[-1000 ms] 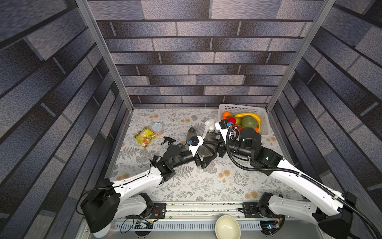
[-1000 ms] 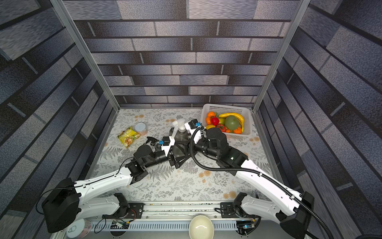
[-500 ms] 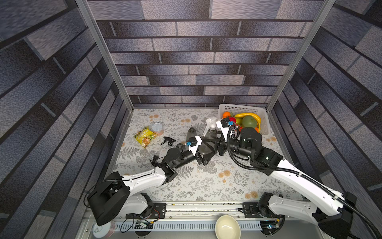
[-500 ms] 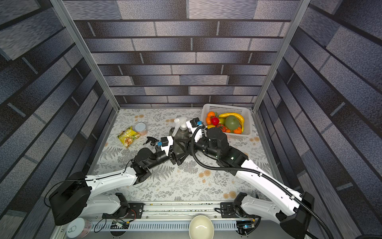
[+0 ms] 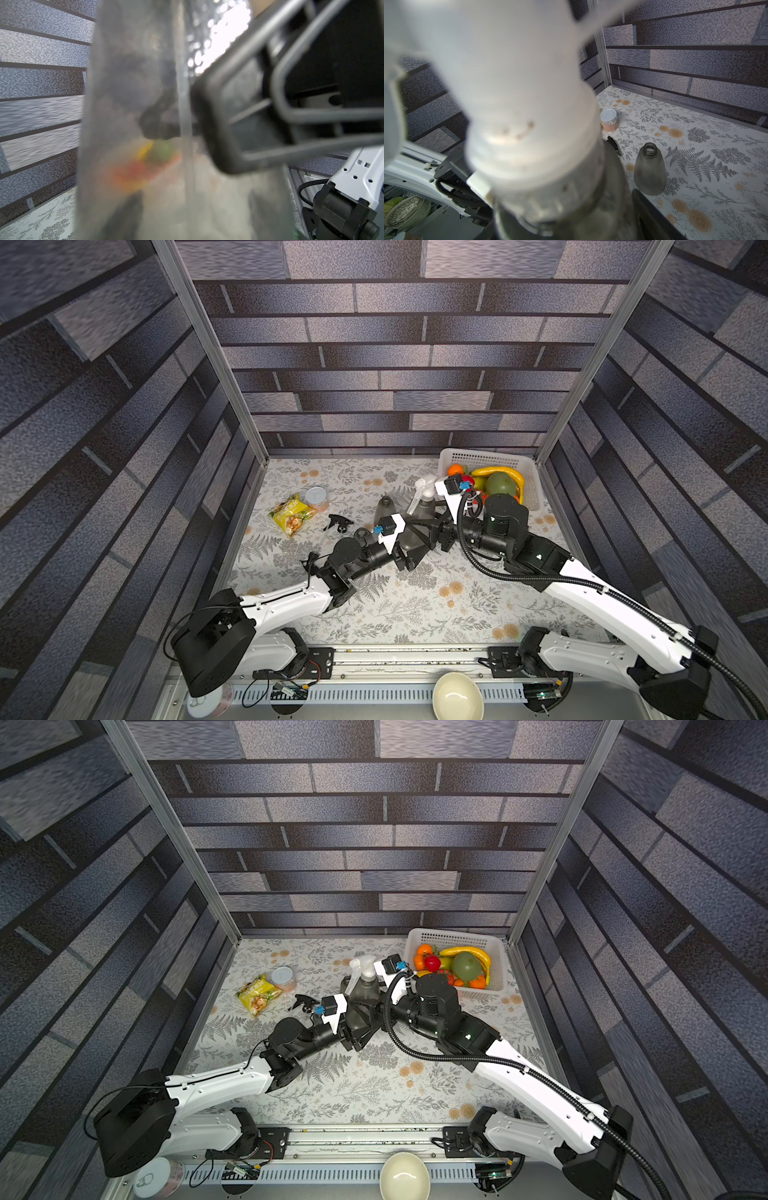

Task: Attach spray nozzles to spray bottles
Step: Screw the spray nozzle on the spray bottle.

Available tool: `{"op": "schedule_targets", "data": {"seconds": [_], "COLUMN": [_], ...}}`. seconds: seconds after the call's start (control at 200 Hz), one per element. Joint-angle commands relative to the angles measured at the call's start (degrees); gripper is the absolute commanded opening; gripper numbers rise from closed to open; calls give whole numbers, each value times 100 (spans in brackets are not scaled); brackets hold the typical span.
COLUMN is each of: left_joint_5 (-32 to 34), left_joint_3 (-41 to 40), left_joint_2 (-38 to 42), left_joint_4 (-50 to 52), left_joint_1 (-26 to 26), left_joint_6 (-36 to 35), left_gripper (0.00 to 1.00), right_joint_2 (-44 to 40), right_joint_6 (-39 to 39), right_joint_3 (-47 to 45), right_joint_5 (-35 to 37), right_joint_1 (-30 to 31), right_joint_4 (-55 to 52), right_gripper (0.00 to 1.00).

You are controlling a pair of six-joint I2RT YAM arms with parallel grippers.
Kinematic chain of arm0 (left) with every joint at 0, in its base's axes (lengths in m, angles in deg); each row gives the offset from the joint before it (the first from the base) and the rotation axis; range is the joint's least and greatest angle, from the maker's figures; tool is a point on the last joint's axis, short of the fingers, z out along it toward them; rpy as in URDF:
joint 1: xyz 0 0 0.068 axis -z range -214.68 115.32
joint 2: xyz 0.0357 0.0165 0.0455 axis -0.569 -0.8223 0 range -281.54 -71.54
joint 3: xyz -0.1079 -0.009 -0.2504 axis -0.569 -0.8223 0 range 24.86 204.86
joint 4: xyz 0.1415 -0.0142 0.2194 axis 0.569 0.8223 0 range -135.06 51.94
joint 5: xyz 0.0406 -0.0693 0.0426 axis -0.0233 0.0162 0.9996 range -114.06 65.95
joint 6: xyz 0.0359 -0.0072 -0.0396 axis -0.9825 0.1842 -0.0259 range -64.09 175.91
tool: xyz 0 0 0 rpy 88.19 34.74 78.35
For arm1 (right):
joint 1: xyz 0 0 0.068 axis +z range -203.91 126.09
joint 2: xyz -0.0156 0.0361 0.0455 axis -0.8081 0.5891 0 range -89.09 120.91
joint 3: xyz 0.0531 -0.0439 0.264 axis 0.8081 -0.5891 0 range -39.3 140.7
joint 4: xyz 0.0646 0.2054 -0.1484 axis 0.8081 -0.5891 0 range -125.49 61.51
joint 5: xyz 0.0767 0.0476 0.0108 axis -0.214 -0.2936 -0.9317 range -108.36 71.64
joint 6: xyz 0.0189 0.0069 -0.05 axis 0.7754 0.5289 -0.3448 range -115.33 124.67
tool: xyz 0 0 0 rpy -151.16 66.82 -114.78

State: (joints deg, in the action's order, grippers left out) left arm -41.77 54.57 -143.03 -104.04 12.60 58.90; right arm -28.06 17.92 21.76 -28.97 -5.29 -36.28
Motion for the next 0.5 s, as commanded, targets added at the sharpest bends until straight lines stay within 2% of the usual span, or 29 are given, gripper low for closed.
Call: {"op": "schedule_targets", "data": {"seconds": [0.0,0.346,0.416,0.496], "left_joint_5": [339,321,290,236], "left_joint_3": [-62,-93,-131,-141], "left_joint_2": [120,83,106,140], "left_joint_4": [-7,-241,-256,-229], "left_joint_1": [-66,-171,-203,-219], "left_joint_6": [-79,76,129,167], "left_gripper": [81,81,81,81], "right_joint_2": [-236,-547,-684,-702], "right_joint_6": [31,-195,-324,-495], "right_joint_3": [222,319,338,507], "right_joint_5": [-169,-171,33,168], "right_joint_1": [41,38,38,-30], "right_joint_4": [-253,-769,-896,-1075], "right_gripper": [78,83,80,72]}}
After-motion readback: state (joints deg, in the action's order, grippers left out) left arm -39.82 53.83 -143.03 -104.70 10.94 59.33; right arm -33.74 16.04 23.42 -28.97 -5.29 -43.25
